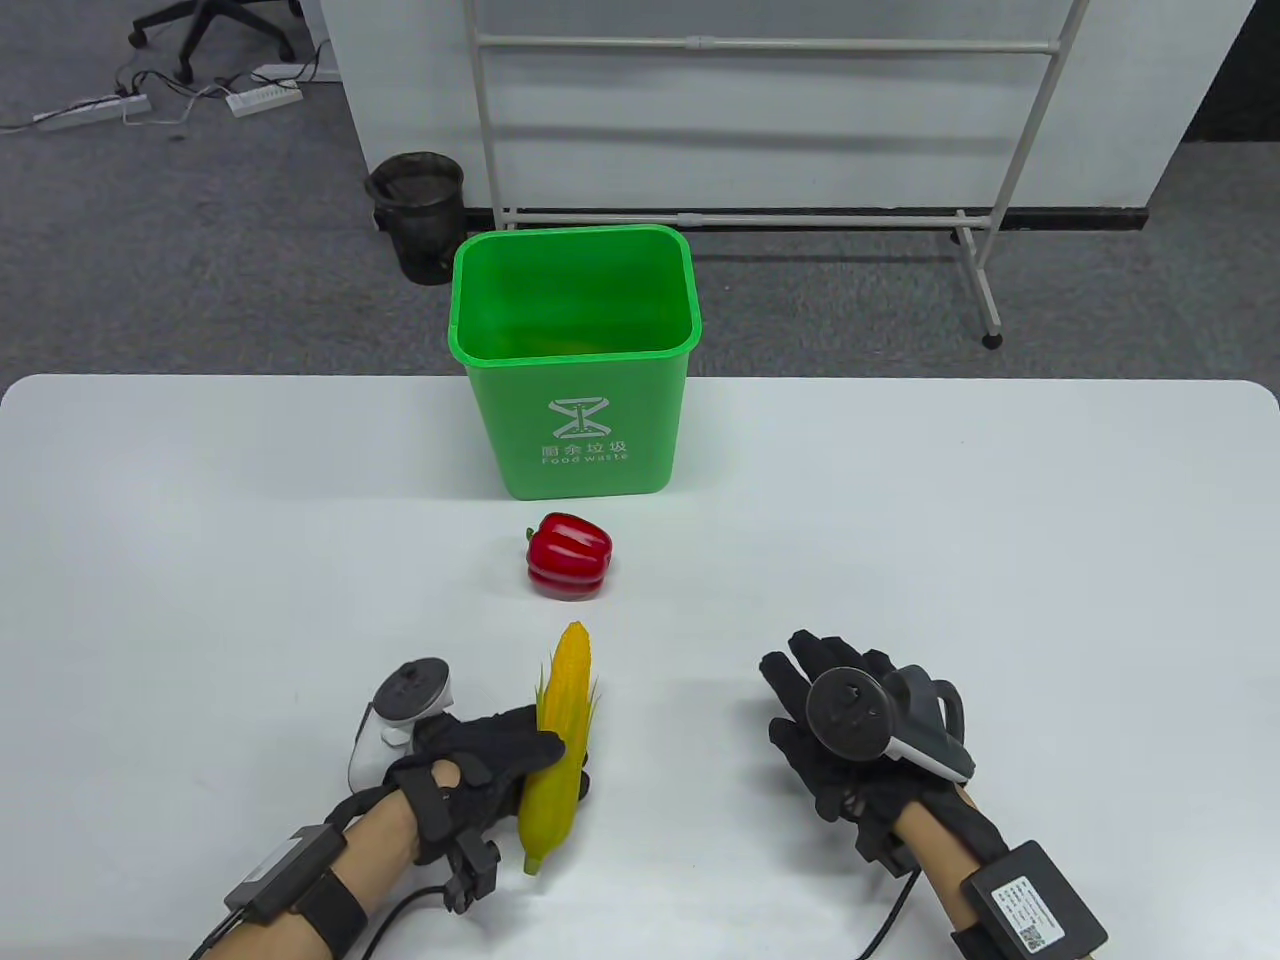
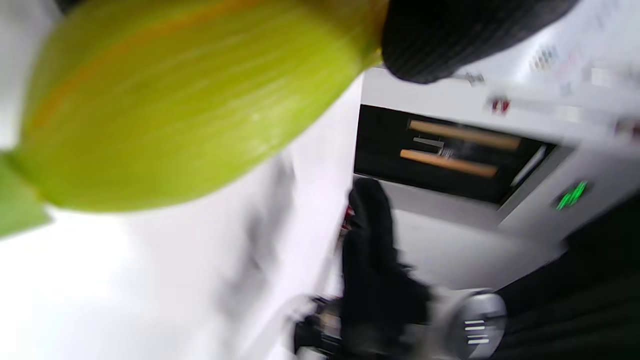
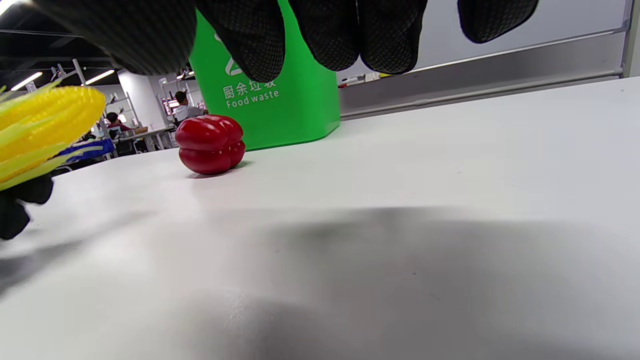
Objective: Toss fruit and vegetables into food waste bin
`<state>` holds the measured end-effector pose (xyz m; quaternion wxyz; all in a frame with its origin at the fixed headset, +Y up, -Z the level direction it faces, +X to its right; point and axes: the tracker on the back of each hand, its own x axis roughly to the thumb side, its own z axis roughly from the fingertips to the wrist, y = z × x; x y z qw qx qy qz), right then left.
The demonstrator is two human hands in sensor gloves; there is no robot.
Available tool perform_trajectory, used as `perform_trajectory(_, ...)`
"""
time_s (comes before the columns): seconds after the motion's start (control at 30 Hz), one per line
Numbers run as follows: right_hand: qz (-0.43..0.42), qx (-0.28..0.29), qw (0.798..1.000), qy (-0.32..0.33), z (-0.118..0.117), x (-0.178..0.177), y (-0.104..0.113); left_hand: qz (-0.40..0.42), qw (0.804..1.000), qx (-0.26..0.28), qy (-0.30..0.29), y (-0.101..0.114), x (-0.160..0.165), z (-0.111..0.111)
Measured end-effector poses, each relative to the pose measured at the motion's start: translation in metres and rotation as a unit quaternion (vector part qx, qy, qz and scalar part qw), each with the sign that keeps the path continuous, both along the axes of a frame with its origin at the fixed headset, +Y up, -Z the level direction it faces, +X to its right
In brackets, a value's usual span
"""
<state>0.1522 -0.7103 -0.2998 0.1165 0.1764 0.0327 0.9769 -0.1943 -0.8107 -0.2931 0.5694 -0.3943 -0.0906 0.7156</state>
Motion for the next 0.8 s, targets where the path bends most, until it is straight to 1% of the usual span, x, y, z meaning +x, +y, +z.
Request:
perform_trajectory(0.03,0.000,0.000,1.000,0.000,0.000,0.000,0.000,0.021,1.000,-0.023,0.004,-0.005,0.005,0.005)
perform_trajectory(0.07,0.000,-0.001,1.000,0.001,0.000,0.000,0.000,0.038,0.999,-0.023,0.004,-0.007,0.011,0.010)
perform_trajectory(0.1,0.000,-0.002,1.000,0.001,-0.001,0.000,0.000,0.046,0.999,-0.010,-0.002,-0.003,0.017,0.009)
perform_trajectory(0.13,0.000,-0.003,1.000,0.001,-0.001,-0.001,0.000,0.062,0.998,0.003,-0.003,0.008,0.023,0.004)
perform_trajectory(0.17,-0.001,-0.004,1.000,0.001,-0.001,0.000,0.000,0.088,0.996,0.023,0.013,0.033,0.030,-0.009)
perform_trajectory(0.2,-0.003,-0.003,1.000,0.001,-0.001,0.000,0.000,0.113,0.991,0.049,0.043,0.065,0.036,-0.027)
perform_trajectory(0.23,-0.007,-0.002,1.000,0.000,-0.001,0.000,0.000,0.136,0.983,0.100,0.078,0.111,0.042,-0.052)
perform_trajectory(0.27,-0.009,-0.003,1.000,0.001,-0.001,-0.001,0.000,0.146,0.970,0.150,0.124,0.160,0.045,-0.082)
perform_trajectory(0.3,-0.009,-0.005,1.000,0.001,-0.001,-0.002,-0.001,0.155,0.960,0.168,0.160,0.188,0.045,-0.099)
perform_trajectory(0.33,-0.009,-0.010,1.000,-0.001,-0.002,-0.003,-0.003,0.181,0.945,0.181,0.205,0.219,0.046,-0.119)
perform_trajectory(0.37,-0.004,-0.013,1.000,0.001,-0.002,-0.004,-0.004,0.195,0.939,0.154,0.236,0.234,0.047,-0.131)
perform_trajectory(0.4,0.000,-0.014,1.000,0.004,-0.001,-0.006,-0.005,0.203,0.939,0.122,0.250,0.237,0.046,-0.139)
perform_trajectory(0.43,0.004,-0.013,1.000,0.007,-0.001,-0.006,-0.005,0.203,0.941,0.128,0.239,0.235,0.044,-0.140)
perform_trajectory(0.47,0.004,-0.012,1.000,0.009,0.000,-0.007,-0.004,0.178,0.947,0.136,0.232,0.230,0.041,-0.140)
perform_trajectory(0.53,-0.002,-0.009,1.000,0.012,0.000,-0.007,-0.002,0.159,0.947,0.151,0.235,0.215,0.033,-0.137)
perform_trajectory(0.57,-0.005,-0.008,1.000,0.012,0.000,-0.007,-0.002,0.161,0.948,0.140,0.236,0.204,0.027,-0.136)
perform_trajectory(0.67,-0.003,-0.007,1.000,0.014,0.002,-0.007,-0.001,0.164,0.947,0.131,0.243,0.186,0.015,-0.130)
perform_trajectory(0.73,-0.002,-0.006,1.000,0.016,0.003,-0.007,0.000,0.140,0.952,0.150,0.226,0.182,0.010,-0.126)
perform_trajectory(0.8,-0.003,-0.005,1.000,0.016,0.003,-0.007,0.000,0.095,0.955,0.193,0.205,0.186,0.006,-0.123)
